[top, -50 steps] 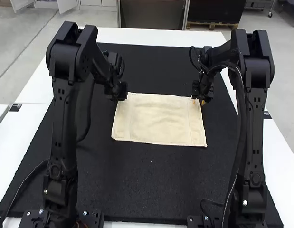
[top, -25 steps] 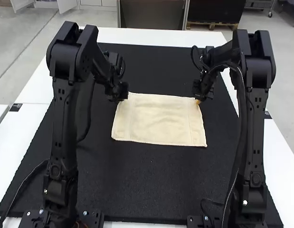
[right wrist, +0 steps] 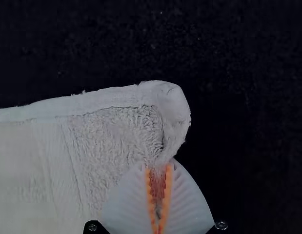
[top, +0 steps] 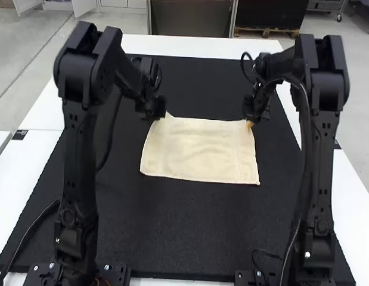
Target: Fold the towel.
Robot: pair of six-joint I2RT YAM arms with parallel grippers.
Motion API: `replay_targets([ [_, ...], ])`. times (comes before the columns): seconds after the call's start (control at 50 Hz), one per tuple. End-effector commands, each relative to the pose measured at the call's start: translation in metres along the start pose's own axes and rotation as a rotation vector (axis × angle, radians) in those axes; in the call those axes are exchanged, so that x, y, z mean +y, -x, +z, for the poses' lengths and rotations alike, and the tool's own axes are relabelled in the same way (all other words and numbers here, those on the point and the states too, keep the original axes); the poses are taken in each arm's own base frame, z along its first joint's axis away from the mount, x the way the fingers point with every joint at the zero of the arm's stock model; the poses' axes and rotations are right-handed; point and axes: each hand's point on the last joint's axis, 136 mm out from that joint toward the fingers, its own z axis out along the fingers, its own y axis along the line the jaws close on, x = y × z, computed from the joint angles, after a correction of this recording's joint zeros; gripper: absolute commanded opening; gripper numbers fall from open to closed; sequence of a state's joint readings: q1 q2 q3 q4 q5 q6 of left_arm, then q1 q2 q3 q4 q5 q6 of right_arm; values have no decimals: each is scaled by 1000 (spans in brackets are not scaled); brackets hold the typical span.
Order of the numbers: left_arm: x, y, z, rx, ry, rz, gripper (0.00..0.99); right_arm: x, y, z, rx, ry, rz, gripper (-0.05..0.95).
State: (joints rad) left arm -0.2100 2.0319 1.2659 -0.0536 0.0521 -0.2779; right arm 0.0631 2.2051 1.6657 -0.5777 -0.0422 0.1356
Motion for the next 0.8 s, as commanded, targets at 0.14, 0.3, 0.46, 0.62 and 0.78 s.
replay_targets([
  [0.14,7,41,-55,-105,29,-6,28,-2,16,-67,-120,0,21,-13],
  [0.3,11,32,-71,-106,36,-10,26,-7,2,-82,-123,-12,22,-13],
  [0.46,9,27,-90,-127,30,-7,26,-11,-16,-89,-108,-18,22,-13],
  [0.62,10,22,-108,-146,30,1,26,-13,-31,-101,-110,-19,23,-13],
  [0.78,14,8,-121,-149,33,9,28,-18,-54,-109,-97,-24,23,-13],
])
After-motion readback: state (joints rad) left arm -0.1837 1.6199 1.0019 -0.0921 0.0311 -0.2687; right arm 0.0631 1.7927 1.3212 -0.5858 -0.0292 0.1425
